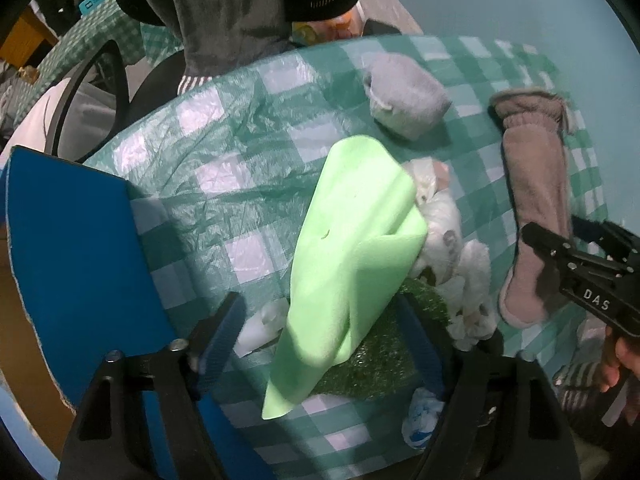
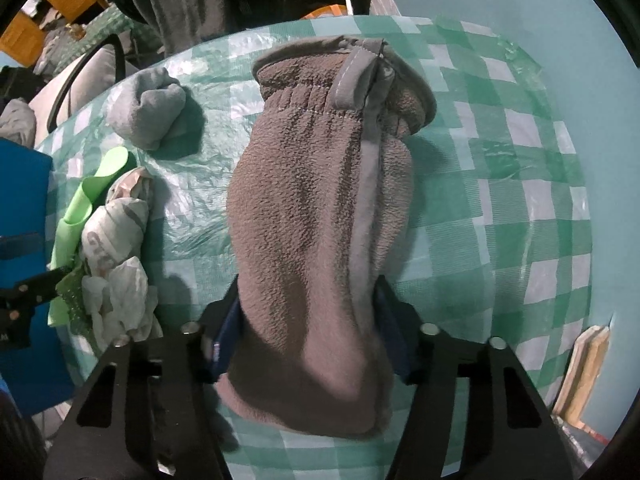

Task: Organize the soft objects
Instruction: 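Close the right gripper on the brown sock while the left gripper grasps the green cloth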

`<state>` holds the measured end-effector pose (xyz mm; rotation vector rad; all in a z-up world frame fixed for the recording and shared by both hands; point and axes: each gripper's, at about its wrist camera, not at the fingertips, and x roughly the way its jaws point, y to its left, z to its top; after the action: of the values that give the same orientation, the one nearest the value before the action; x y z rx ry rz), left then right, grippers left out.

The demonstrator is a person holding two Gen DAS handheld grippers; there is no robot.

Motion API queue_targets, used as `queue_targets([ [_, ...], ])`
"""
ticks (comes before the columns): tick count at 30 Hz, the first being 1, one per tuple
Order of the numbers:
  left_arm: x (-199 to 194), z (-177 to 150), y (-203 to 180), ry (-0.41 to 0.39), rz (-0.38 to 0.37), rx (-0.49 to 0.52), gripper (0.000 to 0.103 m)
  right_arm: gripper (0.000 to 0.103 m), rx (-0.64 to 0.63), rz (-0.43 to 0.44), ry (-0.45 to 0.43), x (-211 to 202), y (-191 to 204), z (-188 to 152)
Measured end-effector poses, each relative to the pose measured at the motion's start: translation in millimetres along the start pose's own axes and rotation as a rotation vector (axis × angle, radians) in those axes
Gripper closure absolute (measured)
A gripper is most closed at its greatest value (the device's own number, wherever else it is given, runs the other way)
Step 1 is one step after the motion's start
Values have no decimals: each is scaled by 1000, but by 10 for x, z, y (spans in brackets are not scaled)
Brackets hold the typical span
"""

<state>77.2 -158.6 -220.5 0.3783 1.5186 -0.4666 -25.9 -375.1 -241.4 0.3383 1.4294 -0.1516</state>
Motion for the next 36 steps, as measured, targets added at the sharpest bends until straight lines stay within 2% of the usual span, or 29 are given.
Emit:
queue_targets([
  [1, -8, -5, -4, 1, -6, -1, 42, 54, -4, 5, -3, -22, -3, 1],
  [2, -10, -7, -10, 4, -12, -1, 47, 58, -8, 10, -7, -50, -8, -18],
  [4, 7, -12, 6, 8, -18, 1, 72, 65, -20, 20, -16, -79, 7, -28],
  [6, 23, -29, -3, 24, -16, 1, 85, 70, -32, 23, -23, -105, 9, -48],
  [10, -27, -66, -12, 3, -24, 1, 93, 77, -47, 38, -32, -134, 37, -57],
  [24, -375, -210, 49, -88, -34, -12, 97, 80, -49, 70, -98, -495, 56, -178],
  [29, -410, -233, 41, -76, -34, -4, 97, 80, -50, 75, -108, -596, 76, -177],
  [32, -319, -250, 27, -35, -16, 10, 83, 80, -48, 83, -107, -628, 88, -195],
  [34, -265, -275, 15, -29, -4, 25, 65, 80, -46, 87, -104, -625, 104, -212],
  [36, -228, -304, -1, -28, -1, 37, 59, 80, -44, 91, -101, -626, 96, -229],
])
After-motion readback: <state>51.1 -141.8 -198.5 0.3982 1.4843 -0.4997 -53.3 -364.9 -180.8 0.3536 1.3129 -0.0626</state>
